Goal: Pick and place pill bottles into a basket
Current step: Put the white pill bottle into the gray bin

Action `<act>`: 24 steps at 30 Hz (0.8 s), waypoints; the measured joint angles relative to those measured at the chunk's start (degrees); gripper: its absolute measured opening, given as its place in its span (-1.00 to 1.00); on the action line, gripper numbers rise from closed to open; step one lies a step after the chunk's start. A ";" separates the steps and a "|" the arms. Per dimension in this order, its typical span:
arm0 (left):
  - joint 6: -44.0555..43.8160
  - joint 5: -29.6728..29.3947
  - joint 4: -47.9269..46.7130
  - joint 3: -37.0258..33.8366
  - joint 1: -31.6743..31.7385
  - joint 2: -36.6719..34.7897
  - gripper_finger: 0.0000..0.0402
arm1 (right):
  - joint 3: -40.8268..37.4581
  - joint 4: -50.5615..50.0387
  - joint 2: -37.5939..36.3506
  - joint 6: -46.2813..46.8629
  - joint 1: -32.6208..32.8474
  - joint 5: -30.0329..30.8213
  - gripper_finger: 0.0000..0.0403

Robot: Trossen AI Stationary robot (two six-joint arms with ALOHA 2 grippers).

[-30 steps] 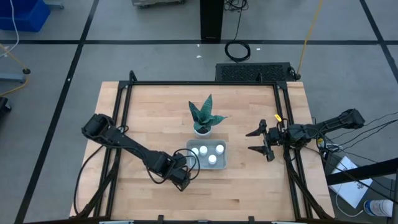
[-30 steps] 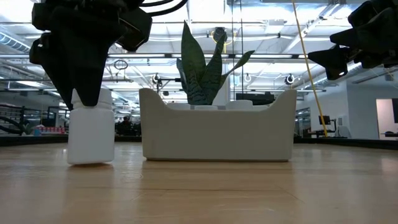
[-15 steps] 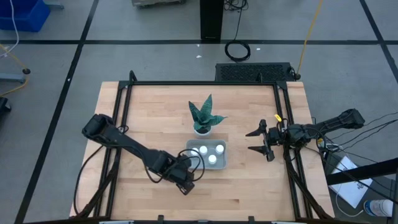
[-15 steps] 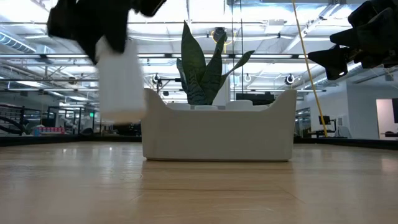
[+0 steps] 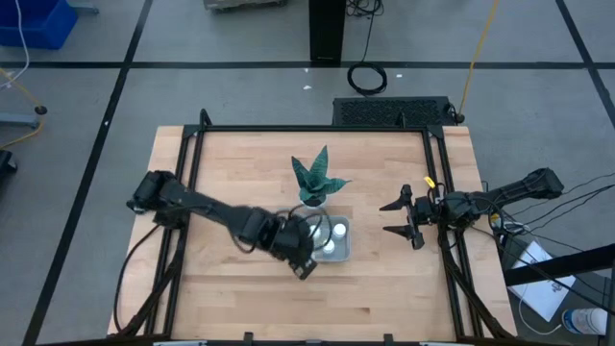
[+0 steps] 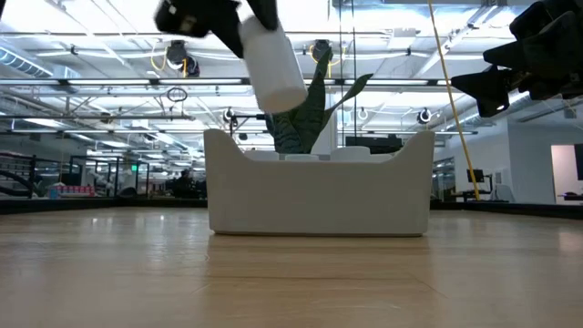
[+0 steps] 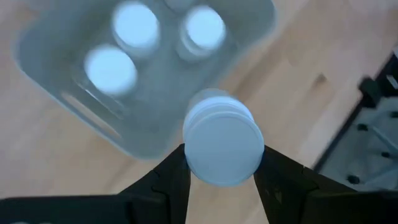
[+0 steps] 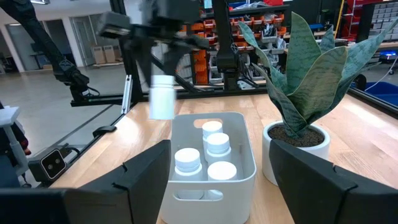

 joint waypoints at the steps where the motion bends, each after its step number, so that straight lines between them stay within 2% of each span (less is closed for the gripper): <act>1: 0.81 0.26 -0.13 -0.02 1.16 0.00 -0.22 | -0.02 0.00 0.01 0.01 0.00 -0.01 0.32; 7: 8.01 0.75 0.20 -0.02 6.56 0.00 -0.17 | 0.00 0.00 0.01 -0.01 0.00 0.00 0.32; 11: 11.50 1.12 0.44 -0.02 8.44 0.00 -0.22 | -0.02 0.00 0.00 0.01 0.01 0.00 0.32; 21: 13.42 1.49 0.69 -0.61 7.55 0.00 -0.15 | 0.00 0.00 0.01 0.00 0.01 -0.01 0.32; 24: 13.77 1.18 0.80 -0.61 7.18 0.00 -0.19 | 0.00 0.00 0.02 -0.01 0.00 -0.01 0.32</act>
